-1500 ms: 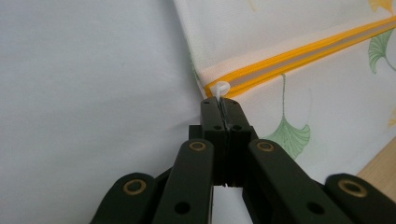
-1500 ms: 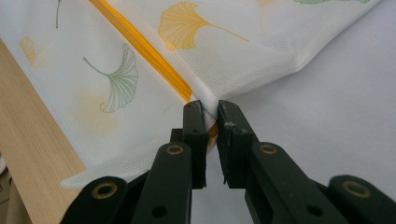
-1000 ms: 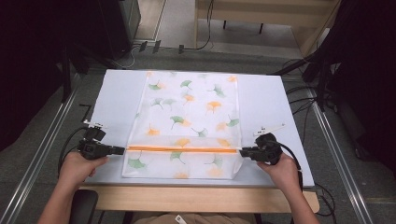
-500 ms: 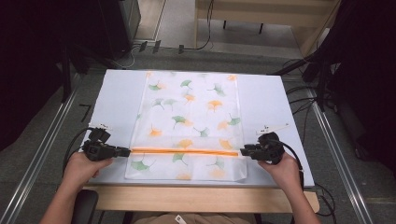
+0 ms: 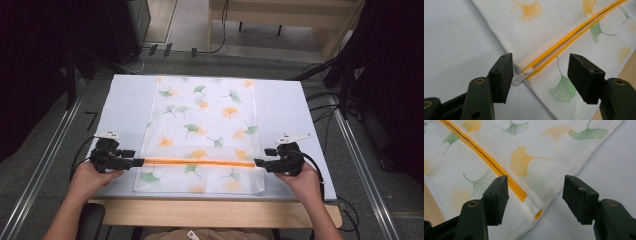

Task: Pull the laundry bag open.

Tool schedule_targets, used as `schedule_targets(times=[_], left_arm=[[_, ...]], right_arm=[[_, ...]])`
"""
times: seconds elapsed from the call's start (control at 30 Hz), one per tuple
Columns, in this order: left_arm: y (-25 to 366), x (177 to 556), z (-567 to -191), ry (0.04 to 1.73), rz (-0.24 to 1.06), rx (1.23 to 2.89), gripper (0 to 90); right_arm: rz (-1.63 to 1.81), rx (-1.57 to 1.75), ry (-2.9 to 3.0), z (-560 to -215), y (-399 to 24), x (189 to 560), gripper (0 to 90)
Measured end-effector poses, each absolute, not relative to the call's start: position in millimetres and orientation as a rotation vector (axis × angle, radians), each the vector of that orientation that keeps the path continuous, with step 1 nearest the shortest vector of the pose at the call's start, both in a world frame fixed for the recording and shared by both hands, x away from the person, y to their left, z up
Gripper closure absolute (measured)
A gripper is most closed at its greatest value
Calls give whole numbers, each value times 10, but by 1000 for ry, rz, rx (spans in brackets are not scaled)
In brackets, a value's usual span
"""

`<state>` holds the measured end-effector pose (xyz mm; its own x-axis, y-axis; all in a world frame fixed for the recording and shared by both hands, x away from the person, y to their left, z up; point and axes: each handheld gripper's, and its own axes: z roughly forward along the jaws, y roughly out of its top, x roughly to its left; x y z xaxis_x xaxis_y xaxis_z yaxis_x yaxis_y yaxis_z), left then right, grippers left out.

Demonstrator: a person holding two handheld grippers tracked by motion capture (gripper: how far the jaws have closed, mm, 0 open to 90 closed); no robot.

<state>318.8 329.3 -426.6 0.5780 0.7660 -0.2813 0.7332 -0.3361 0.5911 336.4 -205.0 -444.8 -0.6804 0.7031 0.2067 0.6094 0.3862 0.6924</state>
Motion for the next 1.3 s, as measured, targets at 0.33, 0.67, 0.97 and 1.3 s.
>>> schedule_targets(times=[0.33, 0.67, 0.97, 1.3], left_arm=[[3341, 3206, -4279, 1215, 95, 2090, 334], [3446, 3256, -4292, 1259, 126, 2055, 313], [3548, 3301, -4297, 1297, 166, 2034, 295], [3613, 3331, -4325, 1339, 169, 2017, 291]], right_arm=[[1196, 1206, 2463, -4445, -2144, 3375, 371], [1209, 1260, 2381, -4458, -2351, 3404, 352], [1192, 1308, 2323, -4522, -2534, 3459, 340], [1166, 1320, 2299, -4575, -2588, 3494, 321]])
